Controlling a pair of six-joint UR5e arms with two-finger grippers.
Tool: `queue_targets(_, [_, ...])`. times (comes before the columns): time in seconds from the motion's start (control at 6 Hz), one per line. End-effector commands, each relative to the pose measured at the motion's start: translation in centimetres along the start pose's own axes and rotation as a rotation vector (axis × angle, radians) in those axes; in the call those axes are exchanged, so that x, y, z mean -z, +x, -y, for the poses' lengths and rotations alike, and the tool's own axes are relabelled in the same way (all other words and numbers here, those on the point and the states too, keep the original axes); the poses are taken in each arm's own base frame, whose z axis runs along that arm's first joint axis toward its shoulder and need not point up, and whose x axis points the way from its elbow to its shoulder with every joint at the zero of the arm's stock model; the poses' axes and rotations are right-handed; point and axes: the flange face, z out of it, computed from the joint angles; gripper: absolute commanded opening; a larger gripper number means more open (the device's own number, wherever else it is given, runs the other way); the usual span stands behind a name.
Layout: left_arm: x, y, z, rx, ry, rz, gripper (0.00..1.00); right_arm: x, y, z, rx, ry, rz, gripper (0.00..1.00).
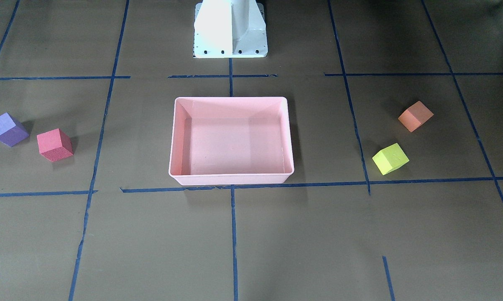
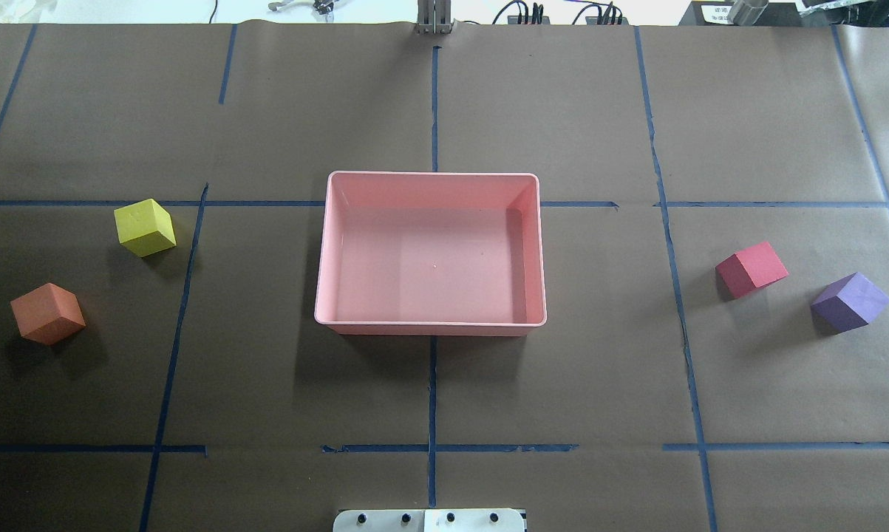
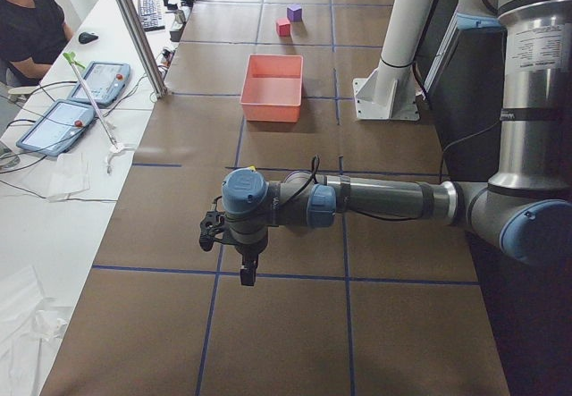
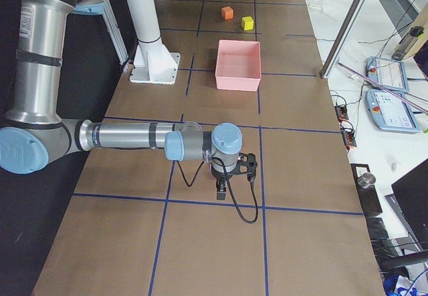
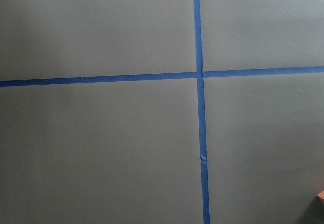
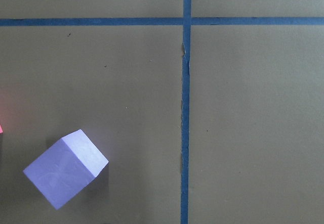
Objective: Place blocks into pink bin with both arms
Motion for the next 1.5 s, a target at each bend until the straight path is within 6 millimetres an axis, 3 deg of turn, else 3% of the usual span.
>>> queue_targets(0.0, [-0.3, -0.2, -1.1, -0.002, -0.004, -0.003, 1.00, -1.1, -3.0, 1.0, 0.138, 0.052, 0.011, 1.00])
queue_targets(0.17, [-0.4, -0.1, -1.1, 0.000, -0.005, -0.012, 1.00, -2.5, -4.8, 1.1, 0.187, 0.026, 0.020, 1.00])
queue_targets(0.5, [-0.1, 0.6, -0.9, 0.000, 0.001, -0.050, 1.00, -6.2, -11.7, 1.0, 0.442, 0.043, 0.061, 1.00])
queue_targets(0.67, [-0.1, 0.6, -0.9, 0.000, 0.001, -0.050, 1.00, -6.9, -11.6, 0.8, 0.509, 0.090, 0.035, 1.00])
queue_targets(1.0, [0.0, 0.7, -0.8, -0.002, 0.003, -0.050, 1.00, -10.9, -15.4, -0.2, 0.643, 0.080, -0.027, 1.00])
queue_targets(1.33, [0.0, 0.7, -0.8, -0.002, 0.004, -0.050, 1.00, -11.9, -15.3, -0.3, 0.664, 0.079, -0.088, 1.00])
